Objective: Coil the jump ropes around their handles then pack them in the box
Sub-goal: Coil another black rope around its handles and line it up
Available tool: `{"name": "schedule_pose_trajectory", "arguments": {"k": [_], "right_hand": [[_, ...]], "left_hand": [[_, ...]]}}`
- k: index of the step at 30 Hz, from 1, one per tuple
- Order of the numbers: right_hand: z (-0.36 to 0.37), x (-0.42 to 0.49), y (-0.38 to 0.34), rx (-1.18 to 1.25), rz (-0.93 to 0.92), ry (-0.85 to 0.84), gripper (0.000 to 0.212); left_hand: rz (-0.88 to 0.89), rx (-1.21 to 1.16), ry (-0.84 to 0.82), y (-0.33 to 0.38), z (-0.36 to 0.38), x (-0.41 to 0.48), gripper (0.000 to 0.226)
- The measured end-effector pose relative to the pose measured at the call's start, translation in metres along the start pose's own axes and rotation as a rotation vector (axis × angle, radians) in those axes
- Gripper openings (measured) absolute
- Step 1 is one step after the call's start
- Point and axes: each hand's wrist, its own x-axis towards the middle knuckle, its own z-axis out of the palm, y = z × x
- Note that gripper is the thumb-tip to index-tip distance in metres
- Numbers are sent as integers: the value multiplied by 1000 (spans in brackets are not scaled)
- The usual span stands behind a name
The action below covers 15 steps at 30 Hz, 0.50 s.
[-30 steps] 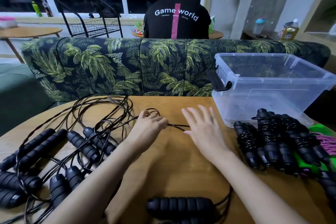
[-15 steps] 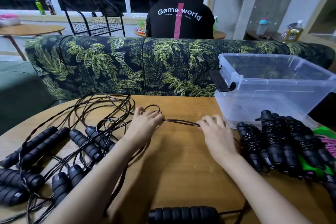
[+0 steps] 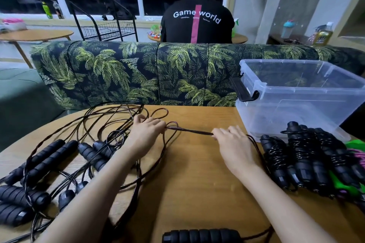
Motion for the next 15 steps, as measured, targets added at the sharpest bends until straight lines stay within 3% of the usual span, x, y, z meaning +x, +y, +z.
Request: {"name": "schedule_pose_trajectory", "arguments": {"k": [1, 4, 5, 7, 11, 15], "right_hand": [[1, 0, -2, -5, 16, -35, 16], [-2, 9, -21, -31, -92, -60, 60], [-3, 11, -30, -27, -152, -63, 58], [-3, 12, -41, 10, -184, -10, 27], [-11, 4, -22, 128, -85, 87, 19], [-2, -10, -10, 68, -47, 92, 15]], "left_hand": [[16, 21, 7, 3, -1, 1, 9], [145, 61, 84, 29, -5, 8, 7], [176, 63, 88, 40, -7, 9, 8], [196, 70, 76, 51, -7, 11, 12], [110, -33, 22, 21, -3, -4, 10], [21, 42, -68, 0, -6, -9, 31]]}}
